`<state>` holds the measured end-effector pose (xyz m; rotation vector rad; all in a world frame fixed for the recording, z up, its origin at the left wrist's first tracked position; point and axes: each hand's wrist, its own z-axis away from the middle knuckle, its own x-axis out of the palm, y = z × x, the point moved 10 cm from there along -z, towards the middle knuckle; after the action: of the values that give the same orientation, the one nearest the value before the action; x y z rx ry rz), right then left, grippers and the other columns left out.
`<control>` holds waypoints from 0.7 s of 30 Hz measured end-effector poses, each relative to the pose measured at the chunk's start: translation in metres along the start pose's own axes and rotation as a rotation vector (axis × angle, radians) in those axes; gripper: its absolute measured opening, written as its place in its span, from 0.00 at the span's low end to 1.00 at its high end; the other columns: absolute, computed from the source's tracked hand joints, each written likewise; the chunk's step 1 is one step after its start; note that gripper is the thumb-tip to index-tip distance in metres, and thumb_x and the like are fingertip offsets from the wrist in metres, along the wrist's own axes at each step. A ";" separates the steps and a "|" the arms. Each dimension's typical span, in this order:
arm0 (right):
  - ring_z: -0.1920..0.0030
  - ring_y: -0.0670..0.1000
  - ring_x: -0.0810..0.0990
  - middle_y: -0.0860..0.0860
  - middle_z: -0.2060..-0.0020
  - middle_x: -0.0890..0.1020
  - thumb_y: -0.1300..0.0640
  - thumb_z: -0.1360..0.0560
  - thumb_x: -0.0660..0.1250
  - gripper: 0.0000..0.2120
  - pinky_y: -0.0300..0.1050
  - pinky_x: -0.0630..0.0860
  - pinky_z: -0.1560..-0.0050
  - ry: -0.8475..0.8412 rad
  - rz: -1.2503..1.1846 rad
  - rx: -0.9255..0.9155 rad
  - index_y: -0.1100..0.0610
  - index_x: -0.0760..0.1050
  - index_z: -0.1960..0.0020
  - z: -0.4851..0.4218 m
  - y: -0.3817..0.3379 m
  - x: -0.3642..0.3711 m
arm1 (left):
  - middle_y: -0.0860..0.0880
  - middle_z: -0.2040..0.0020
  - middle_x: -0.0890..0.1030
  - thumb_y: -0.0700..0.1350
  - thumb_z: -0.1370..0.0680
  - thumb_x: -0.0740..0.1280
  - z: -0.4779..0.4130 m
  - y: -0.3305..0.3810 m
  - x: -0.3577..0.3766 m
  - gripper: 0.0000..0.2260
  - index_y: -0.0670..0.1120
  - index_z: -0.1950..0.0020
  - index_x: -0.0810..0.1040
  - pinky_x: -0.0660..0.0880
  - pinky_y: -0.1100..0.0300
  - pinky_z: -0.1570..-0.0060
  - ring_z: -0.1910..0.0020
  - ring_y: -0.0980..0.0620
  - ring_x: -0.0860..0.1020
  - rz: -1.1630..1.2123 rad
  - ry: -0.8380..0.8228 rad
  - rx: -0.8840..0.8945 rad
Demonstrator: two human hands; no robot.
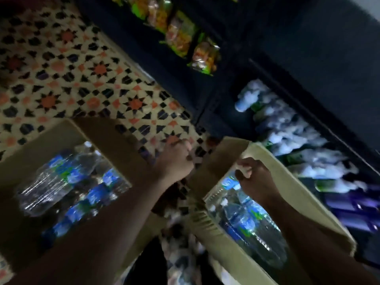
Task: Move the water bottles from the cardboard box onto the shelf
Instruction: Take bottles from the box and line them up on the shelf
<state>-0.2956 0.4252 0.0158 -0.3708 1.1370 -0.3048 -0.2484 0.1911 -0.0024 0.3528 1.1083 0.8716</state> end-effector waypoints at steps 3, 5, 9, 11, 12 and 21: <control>0.47 0.60 0.81 0.58 0.47 0.82 0.59 0.28 0.73 0.15 0.45 0.72 0.47 0.001 -0.024 0.143 0.57 0.78 0.41 0.016 0.077 -0.016 | 0.48 0.48 0.82 0.44 0.22 0.65 0.000 0.052 0.054 0.10 0.47 0.42 0.76 0.77 0.52 0.45 0.45 0.49 0.80 0.035 -0.062 0.058; 0.46 0.60 0.81 0.59 0.46 0.82 0.60 0.28 0.72 0.17 0.43 0.71 0.48 -0.010 -0.061 0.214 0.58 0.77 0.39 0.030 0.125 -0.021 | 0.46 0.48 0.82 0.43 0.24 0.67 0.002 0.081 0.093 0.11 0.44 0.42 0.77 0.77 0.53 0.45 0.46 0.46 0.80 0.030 -0.103 0.102; 0.40 0.61 0.79 0.60 0.41 0.81 0.56 0.27 0.72 0.23 0.48 0.73 0.42 -0.081 -0.097 0.342 0.57 0.71 0.34 0.054 0.216 -0.007 | 0.44 0.41 0.81 0.45 0.24 0.69 -0.007 0.109 0.173 0.16 0.44 0.37 0.76 0.73 0.58 0.45 0.41 0.45 0.79 -0.111 -0.203 0.153; 0.38 0.61 0.77 0.58 0.38 0.79 0.50 0.28 0.72 0.26 0.52 0.72 0.38 -0.072 -0.108 0.405 0.53 0.69 0.33 0.064 0.257 0.003 | 0.44 0.36 0.78 0.46 0.23 0.69 -0.013 0.114 0.213 0.19 0.43 0.34 0.74 0.71 0.59 0.42 0.37 0.45 0.76 -0.185 -0.246 0.164; 0.36 0.60 0.76 0.56 0.37 0.78 0.48 0.28 0.71 0.27 0.55 0.71 0.36 -0.065 -0.125 0.429 0.51 0.68 0.32 0.069 0.274 0.010 | 0.44 0.35 0.77 0.47 0.23 0.69 -0.015 0.113 0.230 0.20 0.43 0.33 0.73 0.70 0.59 0.41 0.36 0.45 0.75 -0.215 -0.256 0.163; 0.29 0.55 0.68 0.53 0.30 0.71 0.47 0.27 0.71 0.32 0.45 0.64 0.34 -0.036 -0.182 0.383 0.50 0.63 0.27 0.050 0.352 0.070 | 0.43 0.28 0.68 0.55 0.24 0.67 -0.040 0.076 0.333 0.28 0.48 0.27 0.64 0.70 0.52 0.38 0.30 0.41 0.69 -0.488 -0.279 0.073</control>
<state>-0.2051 0.7194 -0.1763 -0.1390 0.9848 -0.6619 -0.2608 0.4852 -0.1797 0.2386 0.9113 0.3383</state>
